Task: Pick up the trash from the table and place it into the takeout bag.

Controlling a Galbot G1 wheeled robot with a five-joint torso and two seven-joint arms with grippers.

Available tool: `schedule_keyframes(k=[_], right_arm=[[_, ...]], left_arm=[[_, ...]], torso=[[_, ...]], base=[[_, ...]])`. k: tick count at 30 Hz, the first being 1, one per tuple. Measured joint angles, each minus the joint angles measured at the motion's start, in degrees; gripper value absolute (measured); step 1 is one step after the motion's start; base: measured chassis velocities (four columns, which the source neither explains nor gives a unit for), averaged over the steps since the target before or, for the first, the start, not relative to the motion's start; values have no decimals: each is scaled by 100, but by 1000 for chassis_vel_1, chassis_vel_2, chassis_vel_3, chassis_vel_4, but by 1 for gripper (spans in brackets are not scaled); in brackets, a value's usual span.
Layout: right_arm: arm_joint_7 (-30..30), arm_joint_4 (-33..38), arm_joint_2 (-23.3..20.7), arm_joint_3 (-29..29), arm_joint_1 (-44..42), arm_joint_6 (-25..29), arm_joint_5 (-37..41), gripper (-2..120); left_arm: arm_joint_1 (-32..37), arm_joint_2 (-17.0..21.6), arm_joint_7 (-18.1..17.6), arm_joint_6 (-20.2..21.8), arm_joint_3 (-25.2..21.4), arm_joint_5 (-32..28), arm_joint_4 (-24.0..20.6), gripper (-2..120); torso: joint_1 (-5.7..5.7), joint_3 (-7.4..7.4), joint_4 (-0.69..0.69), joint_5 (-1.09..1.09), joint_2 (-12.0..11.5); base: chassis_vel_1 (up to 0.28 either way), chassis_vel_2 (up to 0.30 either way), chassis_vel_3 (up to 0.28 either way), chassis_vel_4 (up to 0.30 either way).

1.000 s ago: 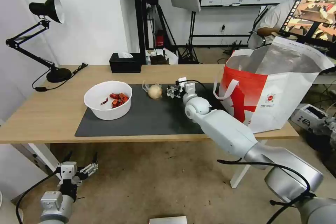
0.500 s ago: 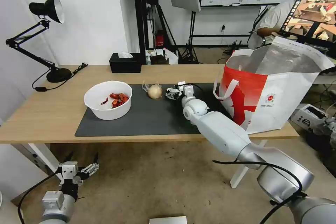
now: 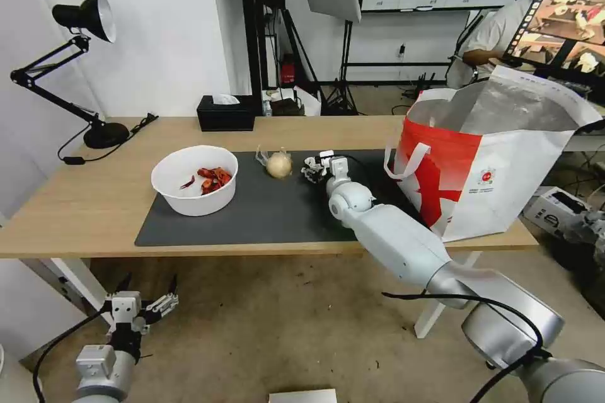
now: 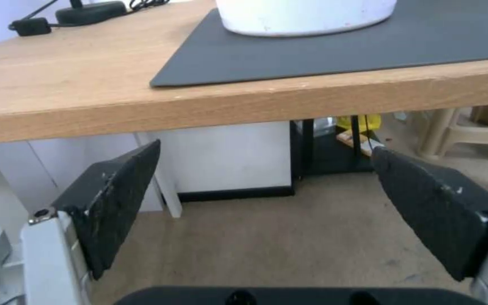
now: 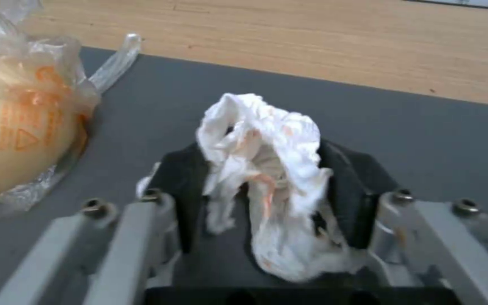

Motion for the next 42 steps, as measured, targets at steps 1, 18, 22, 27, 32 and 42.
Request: schedule_keyframes(k=[1, 18, 22, 27, 32, 42], right_arm=[[0, 0, 0, 0, 0, 0, 0, 51], [195, 1379, -673, -206, -287, 489, -108, 0], [313, 2529, -1234, -198, -641, 895, -562, 0], [535, 3468, -1708, -2, -943, 1178, -877, 0], [831, 4422, -2225, 624, -1351, 1324, -1346, 0], [1239, 5215, -2966, 2046, -1987, 1183, -1648, 0]], left_arm=[[0, 0, 0, 0, 0, 0, 0, 100], [2, 11, -5, -35, -42, -1, -46, 100], [59, 12, -9, -34, -70, -30, -148, 100], [61, -6, -12, -16, -45, -6, -187, 100], [20, -43, -12, 6, -2, 67, -192, 100], [100, -81, -11, 13, 15, 83, -194, 100]], torso=[[0, 0, 0, 0, 0], [0, 0, 0, 1, 0], [0, 0, -1, 2, 0], [-1, -1, 0, 0, 1], [-1, -1, -1, 1, 1], [-2, -1, -1, 1, 1]], base=[[0, 0, 0, 0], [0, 0, 0, 0], [0, 0, 0, 0], [0, 0, 0, 0], [0, 0, 0, 0], [0, 0, 0, 0]])
